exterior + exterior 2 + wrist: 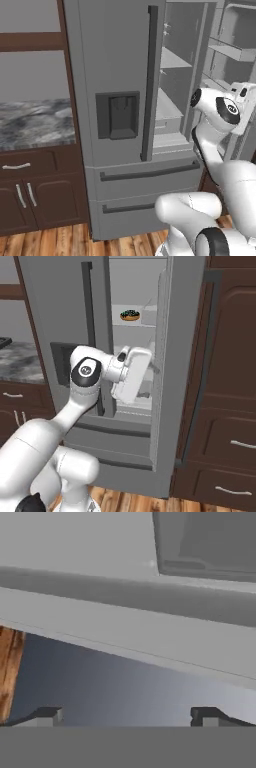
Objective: Take the donuts from the fridge and place them on the empty tray on the dining counter.
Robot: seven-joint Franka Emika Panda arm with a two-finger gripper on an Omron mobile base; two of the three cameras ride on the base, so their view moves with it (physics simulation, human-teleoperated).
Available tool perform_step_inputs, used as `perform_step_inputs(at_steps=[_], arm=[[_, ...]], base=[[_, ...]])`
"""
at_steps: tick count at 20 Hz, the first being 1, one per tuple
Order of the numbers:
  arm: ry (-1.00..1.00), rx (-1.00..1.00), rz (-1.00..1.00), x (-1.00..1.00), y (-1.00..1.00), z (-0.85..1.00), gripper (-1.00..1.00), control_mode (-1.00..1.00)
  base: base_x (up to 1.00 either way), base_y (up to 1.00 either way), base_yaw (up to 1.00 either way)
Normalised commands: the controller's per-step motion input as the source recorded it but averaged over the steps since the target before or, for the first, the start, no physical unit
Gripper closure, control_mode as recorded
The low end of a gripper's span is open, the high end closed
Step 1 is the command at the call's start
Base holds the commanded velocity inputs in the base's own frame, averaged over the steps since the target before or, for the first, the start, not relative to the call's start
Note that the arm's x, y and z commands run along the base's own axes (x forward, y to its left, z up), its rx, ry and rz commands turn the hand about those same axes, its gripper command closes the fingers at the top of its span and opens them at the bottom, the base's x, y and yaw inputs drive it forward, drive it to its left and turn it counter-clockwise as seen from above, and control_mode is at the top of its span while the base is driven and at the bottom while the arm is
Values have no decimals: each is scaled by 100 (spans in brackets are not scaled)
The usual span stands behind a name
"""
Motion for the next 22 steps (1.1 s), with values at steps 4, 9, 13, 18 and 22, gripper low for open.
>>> perform_step_inputs(at_steps=[4,9,13,18,22], arm=[[-18,18,-2,-81,-38,3,-100,-100],[-52,0,14,-67,93,45,-100,-100],[-84,13,12,-26,98,6,-100,-100],[-63,33,27,0,93,5,-100,-100],[-29,34,52,0,90,-1,-100,-100]], base=[[0,0,0],[0,0,0],[0,0,0],[0,0,0],[0,0,0]])
